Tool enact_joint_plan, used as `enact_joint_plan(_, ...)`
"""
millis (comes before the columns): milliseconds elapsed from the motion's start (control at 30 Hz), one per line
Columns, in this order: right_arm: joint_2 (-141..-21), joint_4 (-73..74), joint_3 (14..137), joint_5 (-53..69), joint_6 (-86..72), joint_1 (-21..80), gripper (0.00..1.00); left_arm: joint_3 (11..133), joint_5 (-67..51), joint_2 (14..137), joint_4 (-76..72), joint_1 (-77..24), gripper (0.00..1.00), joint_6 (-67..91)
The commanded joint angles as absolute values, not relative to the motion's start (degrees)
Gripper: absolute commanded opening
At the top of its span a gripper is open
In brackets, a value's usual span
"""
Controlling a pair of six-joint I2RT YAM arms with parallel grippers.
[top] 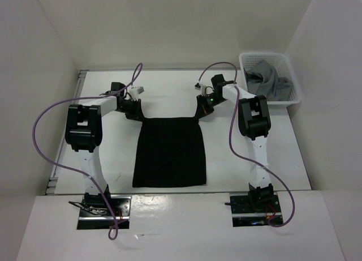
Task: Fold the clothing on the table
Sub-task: Fold the skirt
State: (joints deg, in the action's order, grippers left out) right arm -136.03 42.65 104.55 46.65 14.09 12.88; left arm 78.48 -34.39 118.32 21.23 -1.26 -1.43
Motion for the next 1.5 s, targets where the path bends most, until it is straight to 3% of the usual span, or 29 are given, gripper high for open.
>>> enact_joint_plan(0,-136.2,42.0,105.8,42.8,14.3,13.4,0.00,79.0,-32.9,118.5,24.1,-0.9,0.00,-4.2)
enact_joint_plan(1000,-130.3,40.9,127.0,19.0,13.8,16.2,0.00,100.9,-29.4,115.8,27.4,-0.4,0.00,-7.1)
enact_joint_plan(1200,-128.0,40.3,127.0,15.2,15.1,19.0,0.00,103.1,-29.4,115.2,27.9,0.7,0.00,-7.1)
enact_joint_plan(1467,-120.9,38.0,118.2,10.8,18.7,21.6,0.00,99.8,-30.1,111.5,29.2,1.8,0.00,-9.8)
